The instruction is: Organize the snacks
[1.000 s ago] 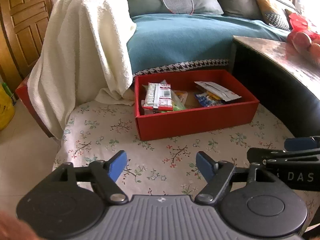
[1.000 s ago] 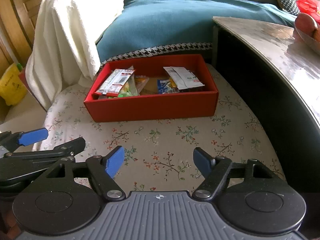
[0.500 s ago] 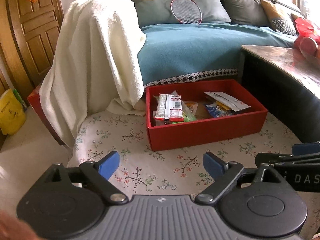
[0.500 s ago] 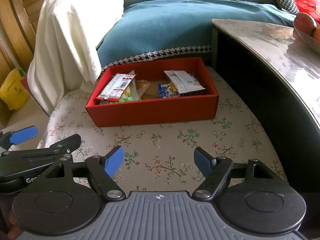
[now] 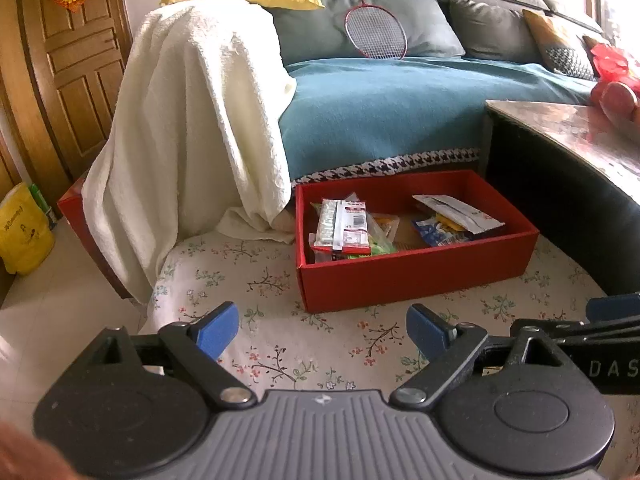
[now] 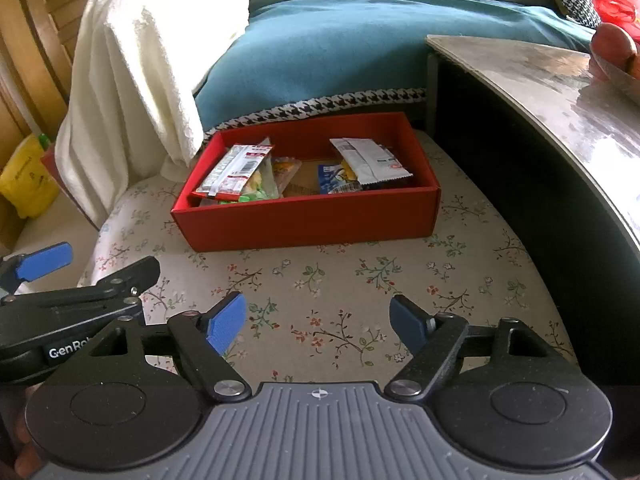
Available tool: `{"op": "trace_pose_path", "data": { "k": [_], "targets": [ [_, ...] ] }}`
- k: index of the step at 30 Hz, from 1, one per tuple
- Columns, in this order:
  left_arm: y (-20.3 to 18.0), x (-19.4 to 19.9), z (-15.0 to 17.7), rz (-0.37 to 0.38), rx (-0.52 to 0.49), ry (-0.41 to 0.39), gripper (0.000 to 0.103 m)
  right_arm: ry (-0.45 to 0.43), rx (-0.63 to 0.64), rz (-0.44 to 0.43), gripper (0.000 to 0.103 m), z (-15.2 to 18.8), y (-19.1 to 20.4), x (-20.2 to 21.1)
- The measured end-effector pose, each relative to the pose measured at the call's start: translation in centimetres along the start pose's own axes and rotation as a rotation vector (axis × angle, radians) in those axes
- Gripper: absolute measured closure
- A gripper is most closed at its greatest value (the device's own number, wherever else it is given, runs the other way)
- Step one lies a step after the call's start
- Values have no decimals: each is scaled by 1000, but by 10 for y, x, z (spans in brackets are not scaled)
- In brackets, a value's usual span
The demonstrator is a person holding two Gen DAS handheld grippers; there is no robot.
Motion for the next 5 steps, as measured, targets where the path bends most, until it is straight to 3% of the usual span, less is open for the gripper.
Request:
{"op": "trace_pose_path", "data": {
  "k": [5],
  "targets": [
    [0, 0, 0, -5, 3, 1, 17, -1, 1, 1, 16, 0, 1, -1]
  ]
}}
Point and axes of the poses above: each gripper's, at about its wrist camera, not at the fingertips, and x roughly against the way its jaws point, y to its left, z to its underside, the point moved 8 cm from there along -x, roughly the way its jaws point, and after that the axes turned 9 degrees about -x, right-handed, at the moved point
